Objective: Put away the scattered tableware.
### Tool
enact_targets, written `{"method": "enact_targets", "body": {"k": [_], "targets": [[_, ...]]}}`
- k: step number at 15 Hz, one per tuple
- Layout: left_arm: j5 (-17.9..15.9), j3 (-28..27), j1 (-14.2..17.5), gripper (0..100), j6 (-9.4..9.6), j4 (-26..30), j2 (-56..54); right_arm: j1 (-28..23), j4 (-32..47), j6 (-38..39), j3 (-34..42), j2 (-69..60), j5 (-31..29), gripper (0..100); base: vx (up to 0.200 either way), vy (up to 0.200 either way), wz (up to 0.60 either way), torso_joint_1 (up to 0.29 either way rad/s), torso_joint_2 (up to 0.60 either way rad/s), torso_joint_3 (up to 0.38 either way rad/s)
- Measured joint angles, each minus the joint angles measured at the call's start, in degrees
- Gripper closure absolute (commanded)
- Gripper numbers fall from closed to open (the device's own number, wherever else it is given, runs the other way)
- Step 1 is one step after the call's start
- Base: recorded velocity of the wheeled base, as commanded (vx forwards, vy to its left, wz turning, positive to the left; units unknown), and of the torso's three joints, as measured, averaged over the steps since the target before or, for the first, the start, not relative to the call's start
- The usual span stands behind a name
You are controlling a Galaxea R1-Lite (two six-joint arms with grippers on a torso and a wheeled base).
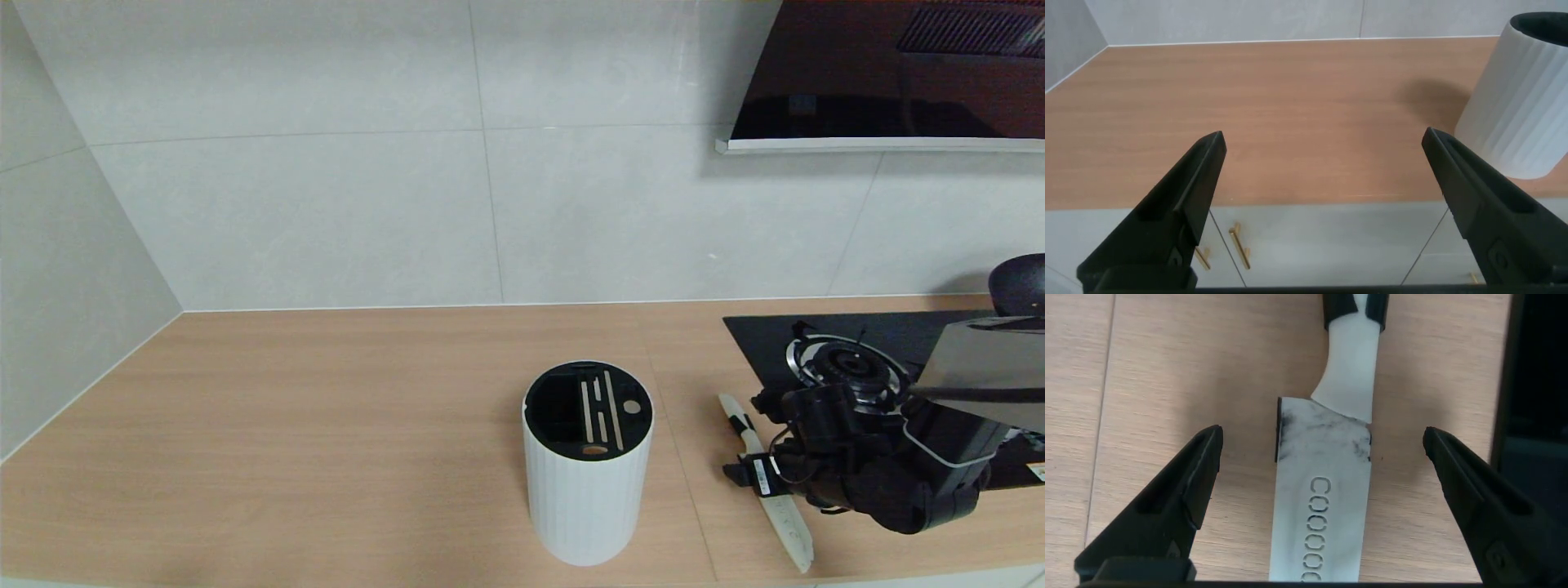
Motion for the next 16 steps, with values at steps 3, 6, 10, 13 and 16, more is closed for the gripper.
{"method": "enact_targets", "body": {"k": [3,6,10,13,16], "targets": [[0.00,0.00,0.00,0,0.00,0.00,0.00,-0.07,-0.04,-0.02,0.04,0.22,-0.52,100,0.000,0.000,0.00,0.000,0.00,0.000],[0.00,0.00,0.00,0,0.00,0.02,0.00,-0.07,-0.17,-0.06,0.01,0.61,-0.51,100,0.000,0.000,0.00,0.000,0.00,0.000],[0.02,-0.02,0.00,0,0.00,0.02,0.00,-0.11,-0.17,-0.02,0.11,0.83,-0.51,100,0.000,0.000,0.00,0.000,0.00,0.000],[0.02,0.00,0.00,0,0.00,0.02,0.00,-0.11,-0.11,0.05,0.04,0.80,-0.60,100,0.000,0.000,0.00,0.000,0.00,0.000],[0.00,0.00,-0.02,0,0.00,0.02,0.00,-0.10,0.35,0.11,0.15,-0.20,-0.77,100,0.000,0.000,0.00,0.000,0.00,0.000]]}}
